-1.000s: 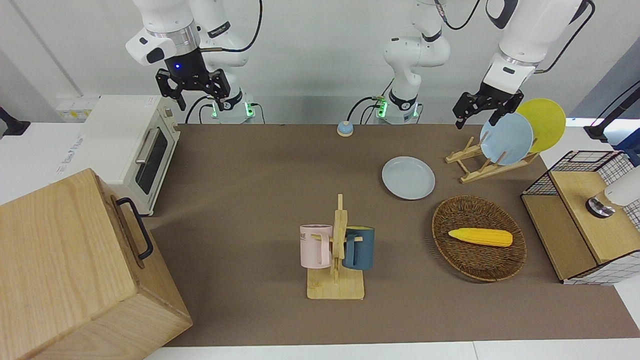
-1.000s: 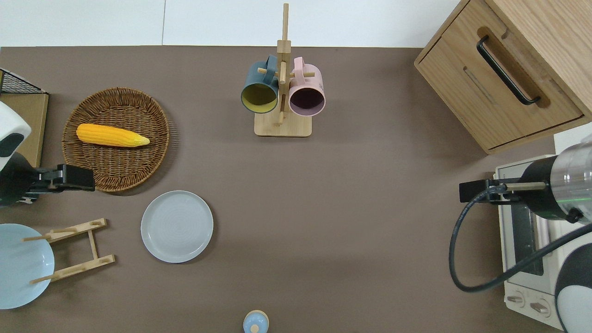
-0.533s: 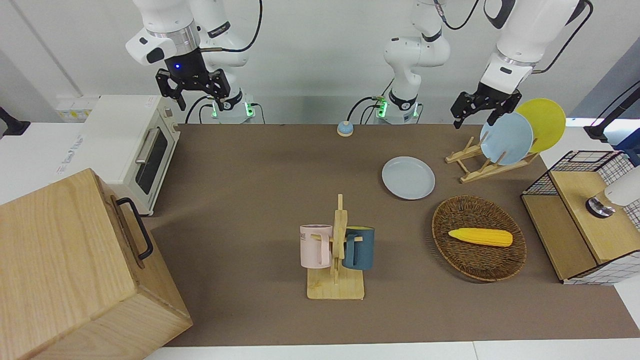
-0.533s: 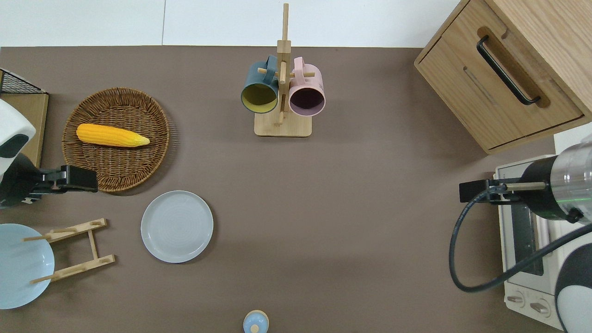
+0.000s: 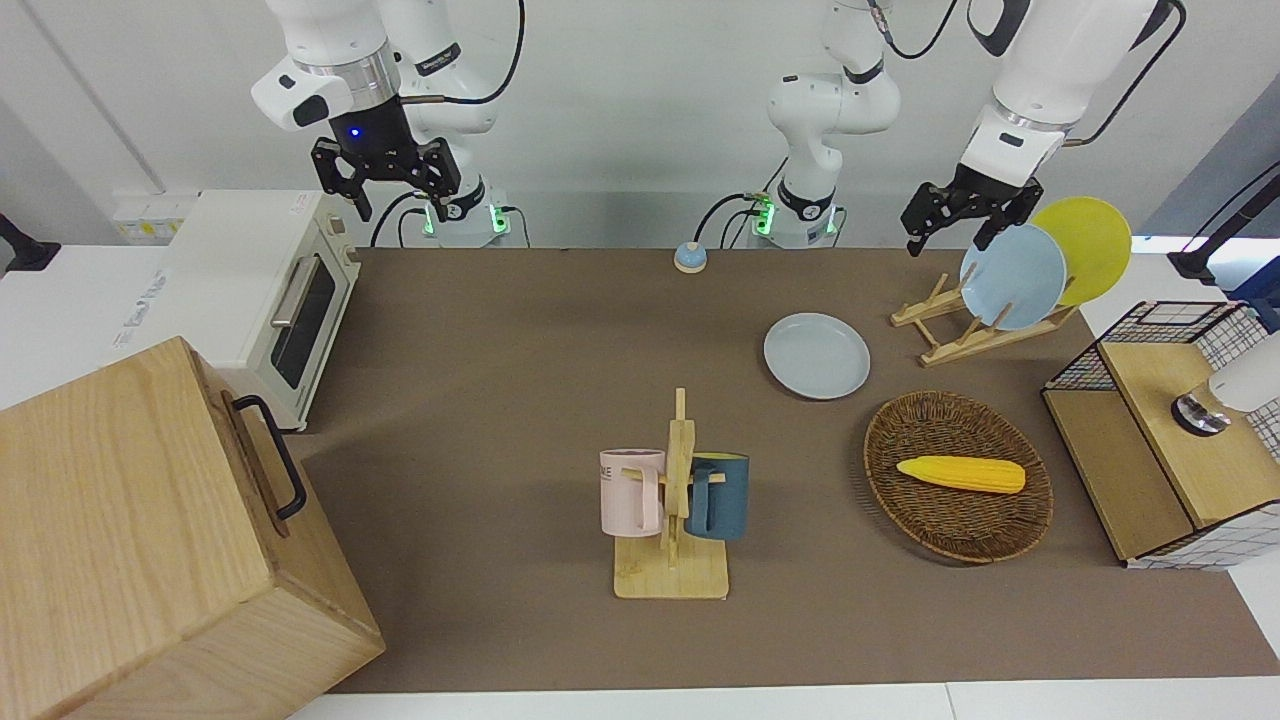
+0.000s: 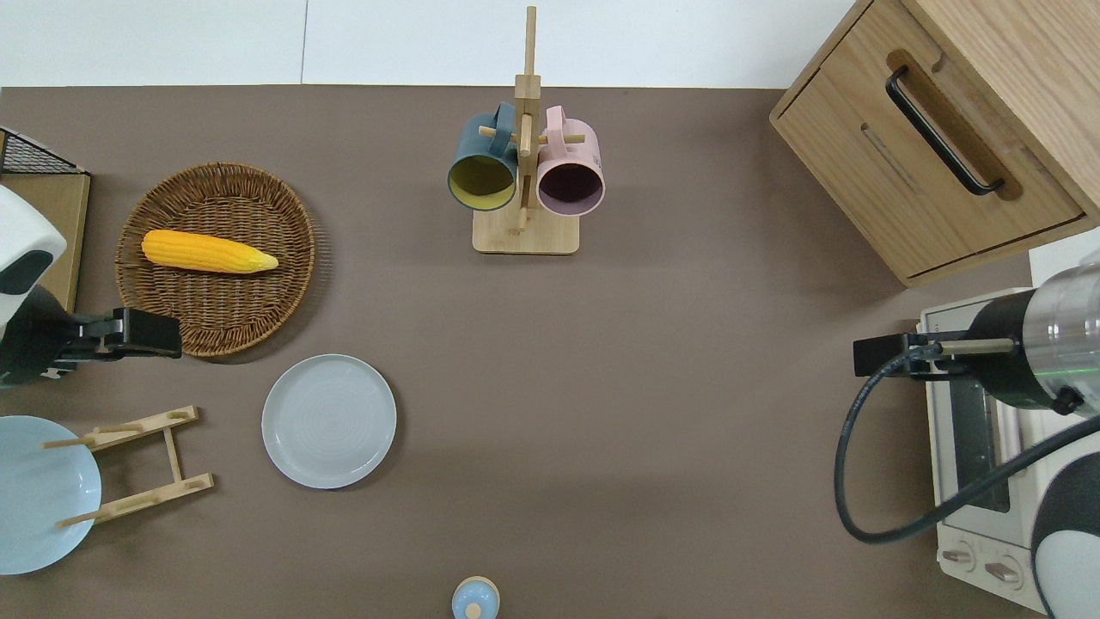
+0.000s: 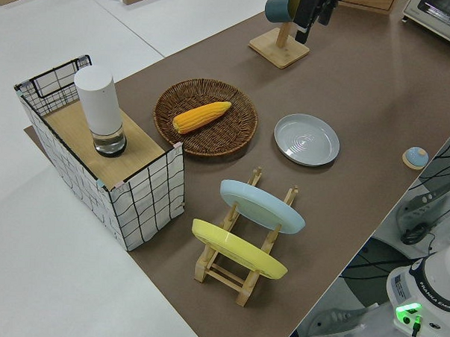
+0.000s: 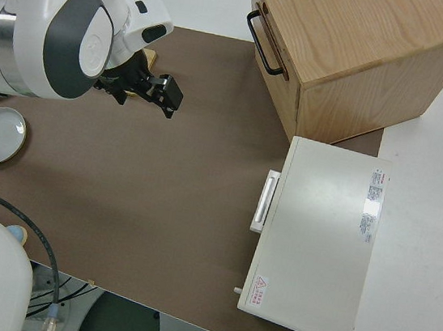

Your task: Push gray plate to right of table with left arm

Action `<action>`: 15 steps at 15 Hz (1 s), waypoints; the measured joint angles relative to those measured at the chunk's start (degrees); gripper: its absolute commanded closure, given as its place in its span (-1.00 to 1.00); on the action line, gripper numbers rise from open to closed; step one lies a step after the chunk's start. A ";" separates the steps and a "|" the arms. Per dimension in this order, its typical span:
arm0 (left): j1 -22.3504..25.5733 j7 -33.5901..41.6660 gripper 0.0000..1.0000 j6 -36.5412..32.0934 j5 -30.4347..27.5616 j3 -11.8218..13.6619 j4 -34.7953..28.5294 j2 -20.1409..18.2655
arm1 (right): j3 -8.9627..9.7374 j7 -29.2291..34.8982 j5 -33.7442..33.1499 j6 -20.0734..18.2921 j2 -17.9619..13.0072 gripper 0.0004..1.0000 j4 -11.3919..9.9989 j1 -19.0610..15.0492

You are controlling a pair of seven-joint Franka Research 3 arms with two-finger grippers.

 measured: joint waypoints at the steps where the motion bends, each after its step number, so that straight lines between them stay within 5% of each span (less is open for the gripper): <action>1: 0.00 0.01 -0.98 -0.06 0.00 -0.01 -0.03 0.00 | 0.00 0.00 0.00 0.00 0.00 -0.99 0.00 0.00; 10: 0.02 0.05 -0.98 0.35 0.00 -0.10 -4.40 0.19 | 0.00 0.00 0.00 0.00 0.00 -0.99 0.00 0.00; 15: 0.86 0.10 -0.98 9.14 0.00 0.17 -13.19 0.57 | 0.00 0.00 0.00 0.00 0.00 -0.99 0.00 0.00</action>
